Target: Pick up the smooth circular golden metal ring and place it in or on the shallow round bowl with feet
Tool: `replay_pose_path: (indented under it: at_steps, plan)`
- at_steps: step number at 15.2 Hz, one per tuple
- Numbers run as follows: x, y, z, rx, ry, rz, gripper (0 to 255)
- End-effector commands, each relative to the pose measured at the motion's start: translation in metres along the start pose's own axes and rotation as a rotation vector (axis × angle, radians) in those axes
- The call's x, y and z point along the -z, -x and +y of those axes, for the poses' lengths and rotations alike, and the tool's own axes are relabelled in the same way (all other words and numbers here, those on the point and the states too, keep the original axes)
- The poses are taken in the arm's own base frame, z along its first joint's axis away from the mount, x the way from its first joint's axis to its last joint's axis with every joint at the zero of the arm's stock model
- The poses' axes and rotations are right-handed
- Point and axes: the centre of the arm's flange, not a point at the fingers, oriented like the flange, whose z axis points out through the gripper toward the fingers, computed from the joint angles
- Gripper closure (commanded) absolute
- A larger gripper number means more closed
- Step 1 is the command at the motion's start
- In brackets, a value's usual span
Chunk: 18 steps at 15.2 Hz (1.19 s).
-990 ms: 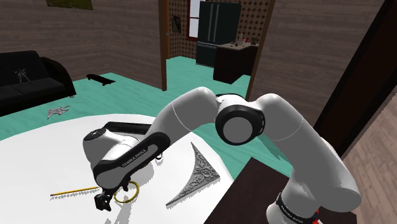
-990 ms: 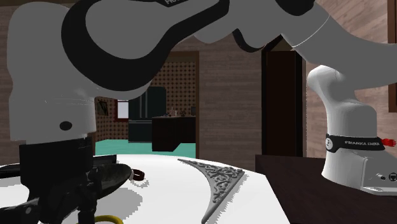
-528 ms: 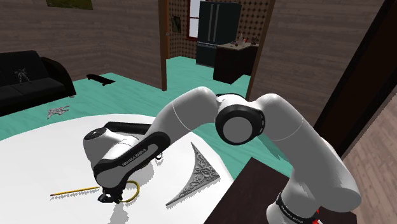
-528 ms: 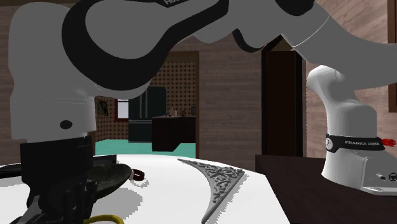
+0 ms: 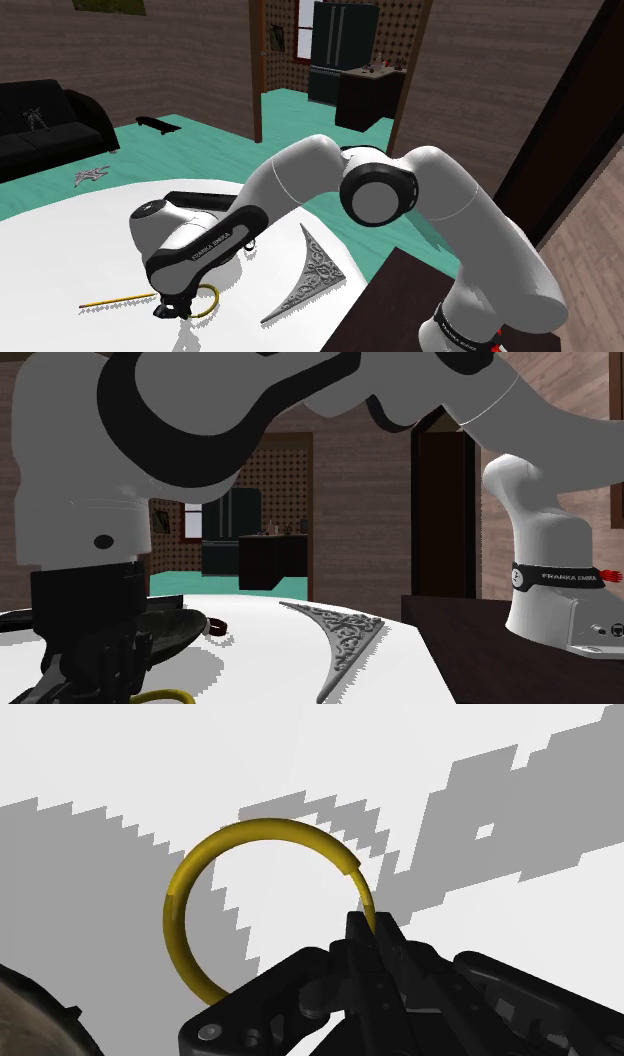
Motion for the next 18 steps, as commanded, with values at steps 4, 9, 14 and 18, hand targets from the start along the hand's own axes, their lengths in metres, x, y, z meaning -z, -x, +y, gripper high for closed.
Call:
replay_pose_path:
  at_steps: [4, 9, 14, 18]
  plan:
    - [0.025, 0.002, -0.001, 0.001, 0.0, -0.001, 255]
    - [0.051, 0.005, -0.003, 0.001, 0.0, -0.001, 255]
    - [0.078, 0.007, -0.004, 0.001, 0.0, -0.001, 255]
    - [0.099, 0.009, -0.005, 0.001, 0.0, -0.001, 255]
